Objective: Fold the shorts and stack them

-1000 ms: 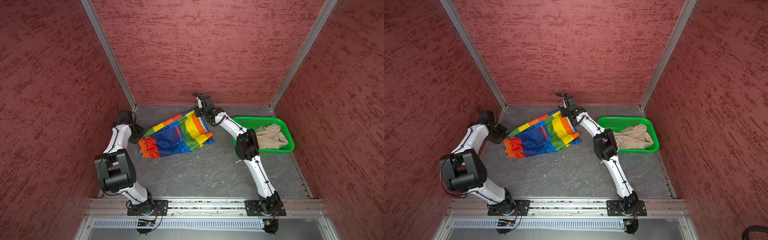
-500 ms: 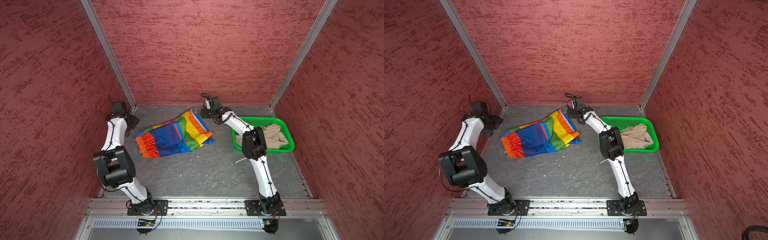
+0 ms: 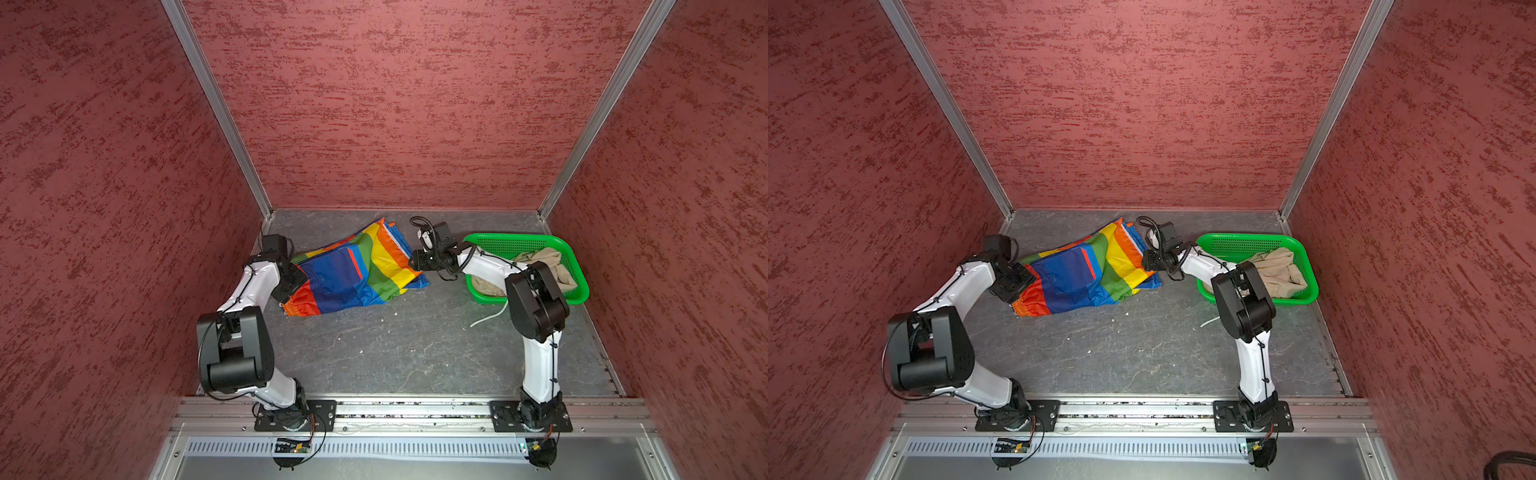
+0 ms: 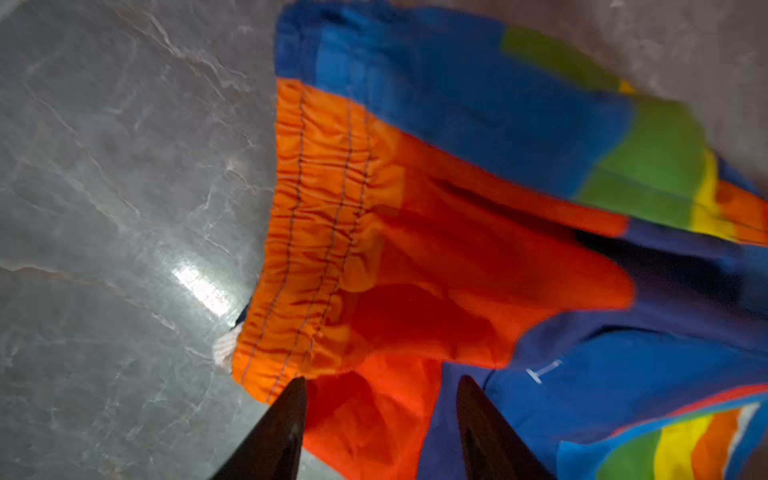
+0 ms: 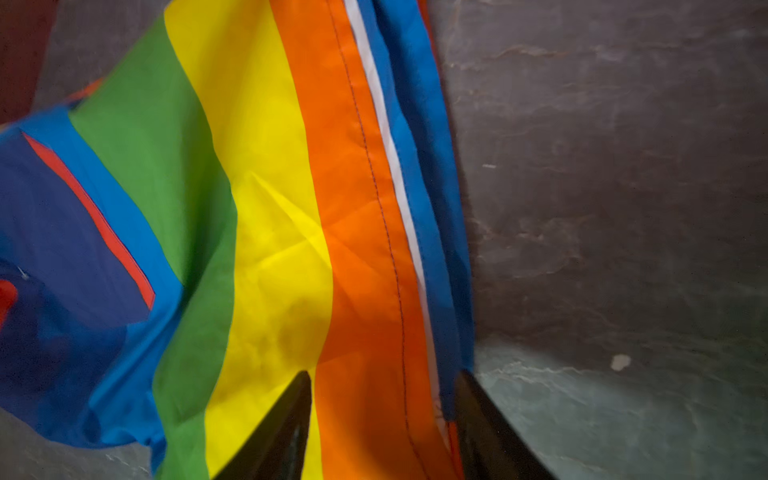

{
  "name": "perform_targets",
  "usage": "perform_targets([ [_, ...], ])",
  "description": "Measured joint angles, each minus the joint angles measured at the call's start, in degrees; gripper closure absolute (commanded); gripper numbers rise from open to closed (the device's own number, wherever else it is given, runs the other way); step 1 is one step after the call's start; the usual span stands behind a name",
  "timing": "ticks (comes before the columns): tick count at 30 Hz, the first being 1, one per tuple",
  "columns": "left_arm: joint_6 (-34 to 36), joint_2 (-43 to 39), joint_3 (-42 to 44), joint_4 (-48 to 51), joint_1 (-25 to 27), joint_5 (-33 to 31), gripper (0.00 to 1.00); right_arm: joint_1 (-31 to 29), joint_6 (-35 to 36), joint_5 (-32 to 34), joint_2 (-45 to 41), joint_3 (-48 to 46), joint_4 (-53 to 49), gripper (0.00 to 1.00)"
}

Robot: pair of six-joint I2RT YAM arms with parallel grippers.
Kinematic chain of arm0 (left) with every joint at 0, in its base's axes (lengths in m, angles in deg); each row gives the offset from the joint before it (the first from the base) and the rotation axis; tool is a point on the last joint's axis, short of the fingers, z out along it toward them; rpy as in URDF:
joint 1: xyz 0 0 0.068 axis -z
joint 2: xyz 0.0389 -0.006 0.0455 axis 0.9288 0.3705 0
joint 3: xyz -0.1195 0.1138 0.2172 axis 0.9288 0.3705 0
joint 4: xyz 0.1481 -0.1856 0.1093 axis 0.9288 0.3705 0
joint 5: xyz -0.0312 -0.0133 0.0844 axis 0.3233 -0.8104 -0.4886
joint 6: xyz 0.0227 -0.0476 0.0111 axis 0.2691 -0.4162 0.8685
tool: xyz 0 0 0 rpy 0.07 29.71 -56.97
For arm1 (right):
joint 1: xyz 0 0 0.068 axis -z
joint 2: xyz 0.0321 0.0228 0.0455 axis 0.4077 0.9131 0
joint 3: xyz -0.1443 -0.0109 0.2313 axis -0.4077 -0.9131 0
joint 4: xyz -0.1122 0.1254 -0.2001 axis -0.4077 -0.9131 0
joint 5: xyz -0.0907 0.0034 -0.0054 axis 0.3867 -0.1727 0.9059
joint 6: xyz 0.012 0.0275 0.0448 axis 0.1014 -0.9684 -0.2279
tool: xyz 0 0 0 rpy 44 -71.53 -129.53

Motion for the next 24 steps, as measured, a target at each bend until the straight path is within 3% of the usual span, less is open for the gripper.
perform_targets([
  [3, -0.1, 2.9, -0.3, -1.5, -0.6, 0.9, 0.43, -0.2, -0.5, -0.5, 0.0, -2.7, 1.9, 1.0],
  [8, 0.0, 7.1, -2.9, -2.6, -2.7, 1.9, 0.45, -0.3, -1.0, 0.0, -4.1, -11.3, 4.0, 1.0],
  [17, 0.9, 12.6, -8.6, -2.1, -4.4, 3.5, 0.6, -0.4, -3.9, 2.9, -26.4, -31.6, 7.6, 1.0],
  [21, 1.3, 13.5, -10.1, -1.3, -3.7, 3.5, 0.6, -1.4, -7.0, 2.6, -28.5, -38.4, 8.6, 1.0],
  [24, 1.5, 14.2, -10.8, -0.8, -2.9, 3.4, 0.61, -3.5, -9.3, 2.2, -28.6, -42.8, 8.2, 0.85],
])
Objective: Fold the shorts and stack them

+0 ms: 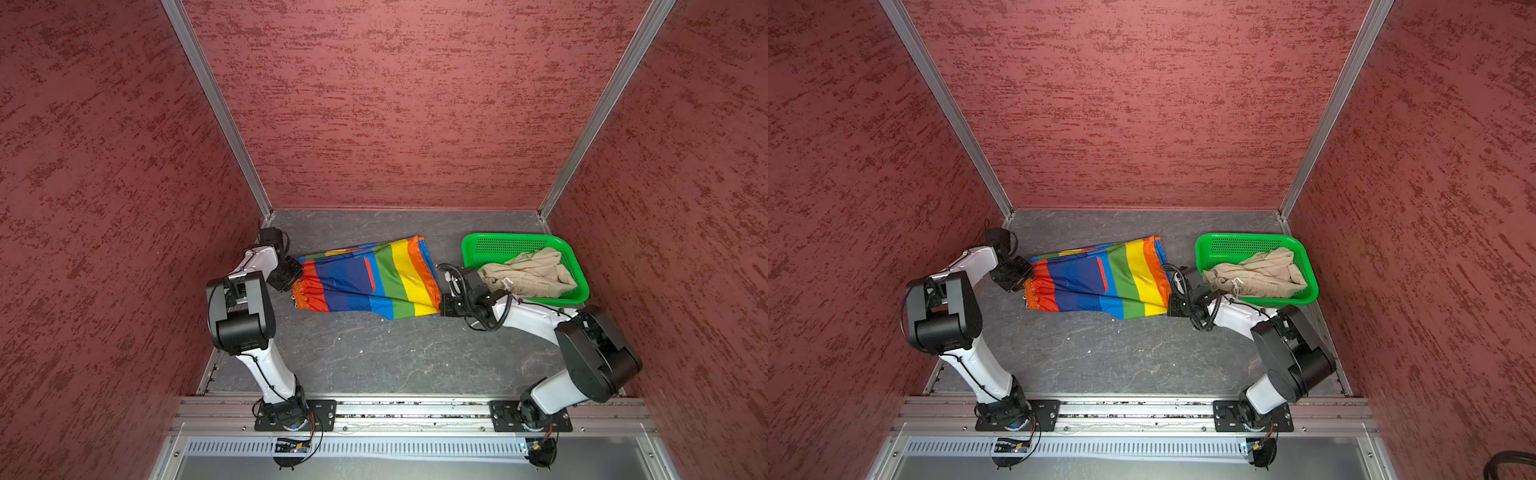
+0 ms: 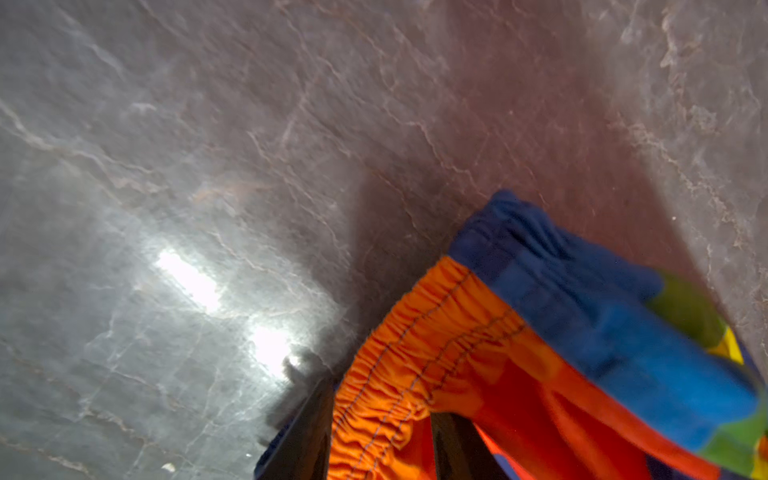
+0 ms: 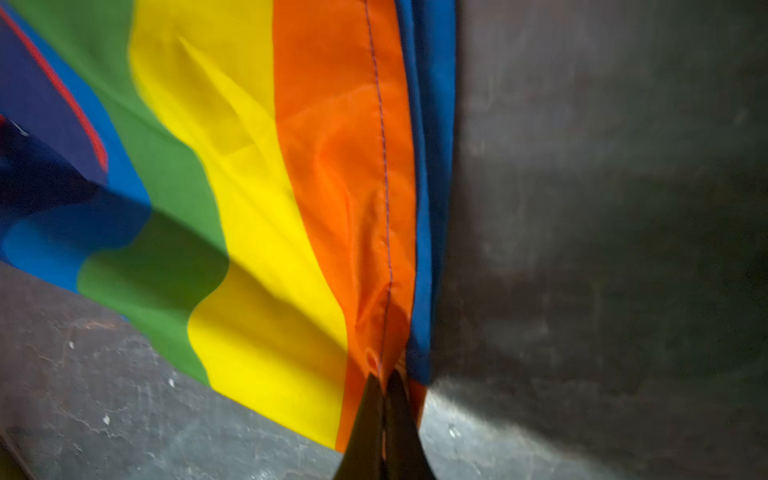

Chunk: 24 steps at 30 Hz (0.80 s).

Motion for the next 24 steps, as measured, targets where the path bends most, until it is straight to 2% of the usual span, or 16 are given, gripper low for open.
perform_targets([
  [3, 0.2, 0.2, -0.2, 0.2, 0.4, -0.5, 0.61, -2.0, -1.0, -0.3, -1.1, -1.3, -0.3, 0.65],
  [6, 0.3, 0.6, -0.7, 0.5, 0.4, -0.5, 0.56, -2.5, -0.7, 0.5, -2.1, -0.1, -3.3, 0.54],
  [10, 1.2, 0.5, -1.2, 1.7, 0.5, -0.4, 0.45, -2.3, 1.9, 4.9, -4.1, 5.9, -10.3, 0.43],
  [14, 1.9, -2.2, -1.3, 3.7, 1.2, 0.1, 0.32, -0.4, 5.0, 8.4, -6.5, 15.8, -12.2, 0.42],
  [17, 2.2, -7.2, -1.3, 4.5, 2.3, 0.3, 0.27, 1.1, 7.0, 9.7, -3.3, 23.6, -11.2, 0.42],
  [19, 2.4, -10.6, -2.0, 5.5, 3.7, 0.2, 0.27, 1.9, 7.9, 9.9, 0.9, 28.0, -10.2, 0.43],
  [21, 2.7, -13.1, -3.3, 6.0, 5.7, 0.1, 0.32, 2.7, 8.6, 9.8, 6.2, 32.1, -9.3, 0.45],
  [24, 3.0, -14.8, -4.4, 5.9, 8.4, 0.1, 0.41, 3.8, 9.4, 9.0, 15.6, 38.6, -8.7, 0.54],
])
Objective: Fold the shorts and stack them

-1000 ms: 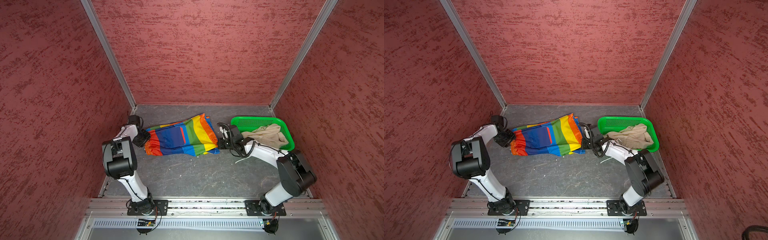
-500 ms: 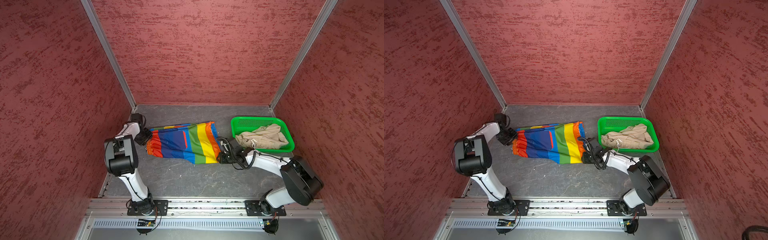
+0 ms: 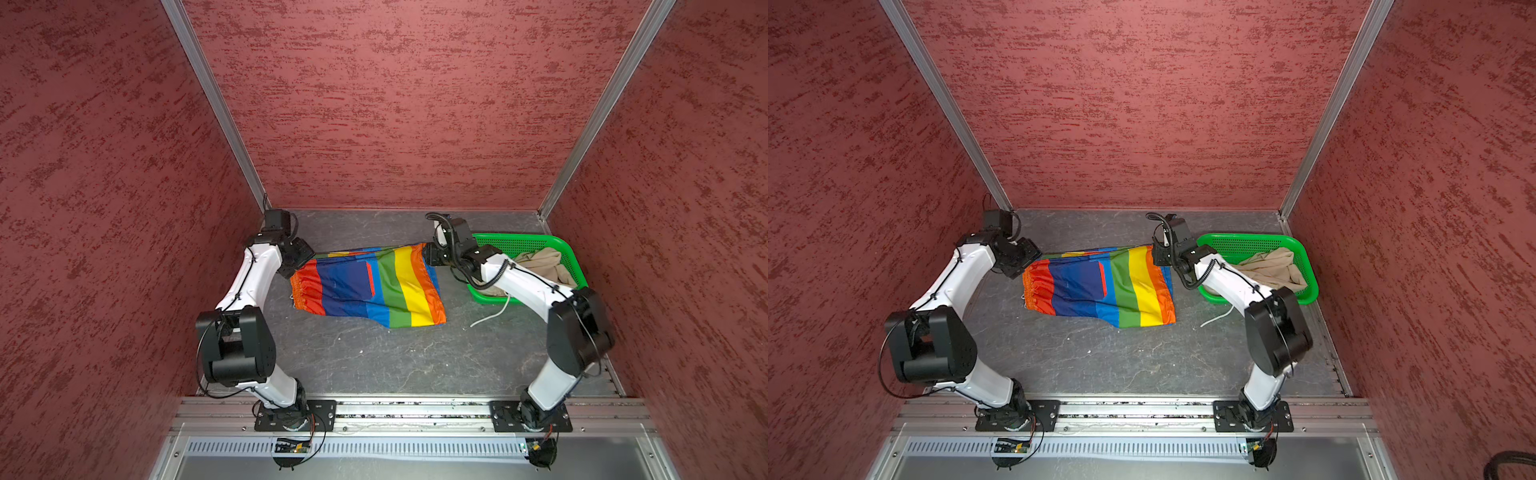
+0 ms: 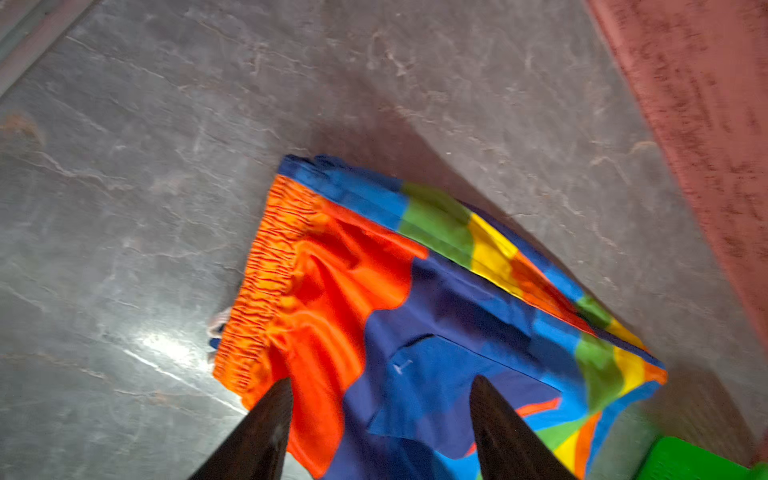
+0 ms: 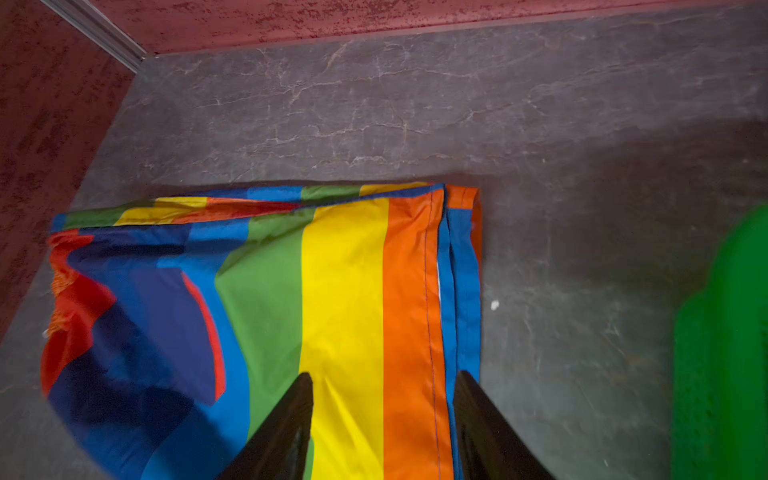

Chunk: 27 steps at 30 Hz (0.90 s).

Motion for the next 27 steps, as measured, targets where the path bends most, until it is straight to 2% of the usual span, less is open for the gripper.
perform_targets([
  [2, 0.0, 0.6, 0.0, 0.0, 1.3, 0.0, 0.48, 0.7, 0.6, -0.9, 6.4, 4.6, 0.1, 0.66],
  [4, 0.0, 2.2, 0.4, -0.3, 1.9, 0.2, 0.53, 1.4, 1.0, -1.7, 11.1, 8.2, 0.0, 0.7],
  [12, -0.9, 14.0, 2.3, -3.5, 3.9, 1.6, 0.54, 4.3, 1.5, -6.0, 21.8, 16.7, -0.2, 0.56],
  [19, -1.4, 21.6, -0.6, -4.6, 4.9, 2.0, 0.56, 5.1, 1.5, -9.1, 27.5, 22.6, -0.1, 0.56],
  [21, -1.5, 22.1, -1.5, -4.7, 4.9, 2.0, 0.56, 5.1, 1.2, -10.1, 28.9, 23.6, 0.1, 0.64],
  [25, -1.6, 22.3, -2.6, -5.0, 4.9, 1.9, 0.56, 5.2, 0.3, -11.8, 30.7, 24.0, 0.6, 0.97],
  [27, -1.5, 22.3, -2.8, -5.0, 4.9, 1.8, 0.56, 5.2, -0.2, -11.8, 30.8, 23.8, 0.7, 1.0],
])
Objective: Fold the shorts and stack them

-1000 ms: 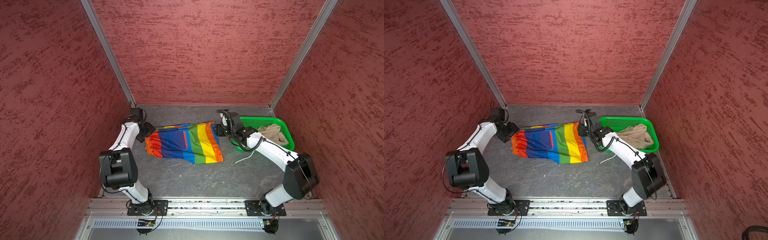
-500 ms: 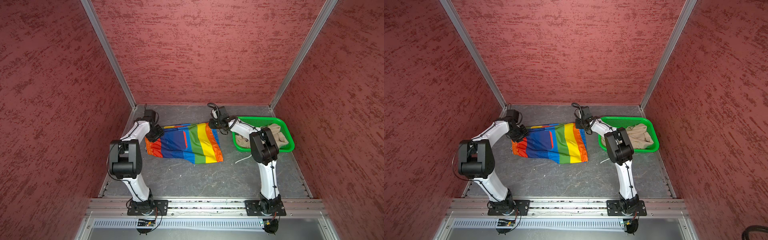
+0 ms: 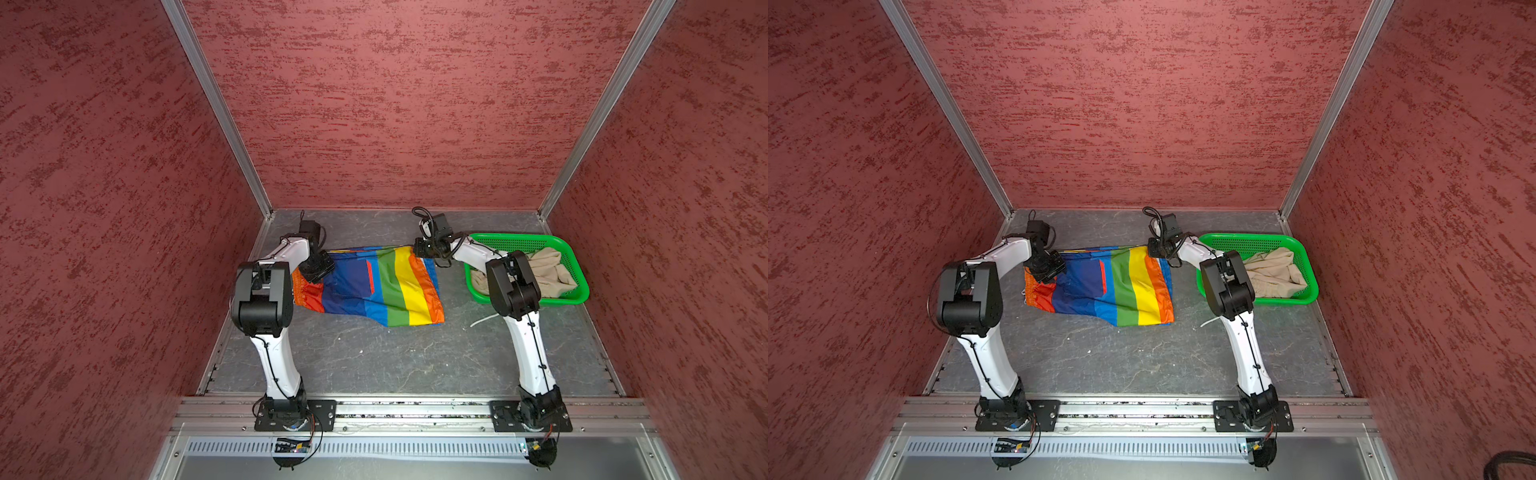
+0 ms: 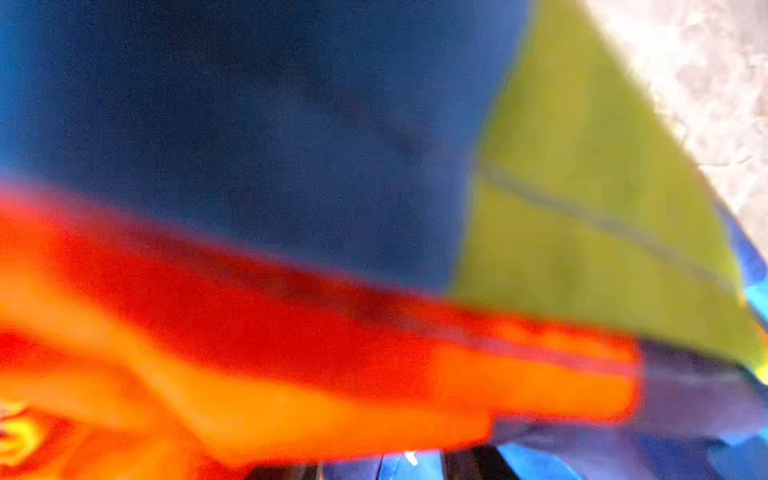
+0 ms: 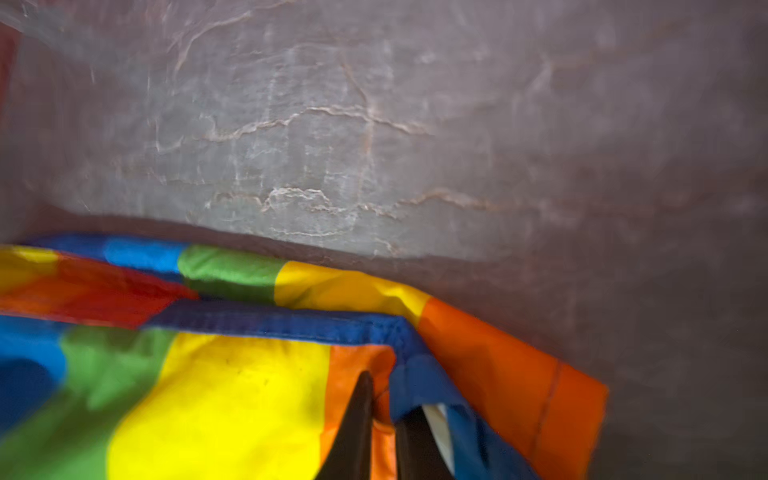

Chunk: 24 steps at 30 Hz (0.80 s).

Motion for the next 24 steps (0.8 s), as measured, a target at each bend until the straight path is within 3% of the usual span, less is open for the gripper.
perform_targets([
  [4, 0.0, 0.0, 0.0, 0.0, 0.0, 0.0, 0.55, 0.1, 0.1, 1.6, -2.6, -2.6, 0.6, 1.0],
  [8, -0.2, 0.0, 0.0, 0.0, 0.0, 0.0, 0.45, 0.5, 0.7, 5.7, -10.1, -8.1, 0.4, 1.0],
  [14, -0.2, 0.1, 0.0, -0.7, 0.1, 0.5, 0.44, 0.9, 1.8, 12.9, -20.3, -10.7, 0.2, 1.0],
  [18, -0.2, 1.6, -1.1, -1.3, 0.3, 1.0, 0.45, 1.2, 2.4, 15.1, -18.5, -10.6, 0.3, 0.96],
  [24, -0.2, 3.4, -2.1, -2.3, 0.4, 1.7, 0.45, 2.5, 2.9, 16.6, -7.3, -9.0, -0.7, 0.88],
])
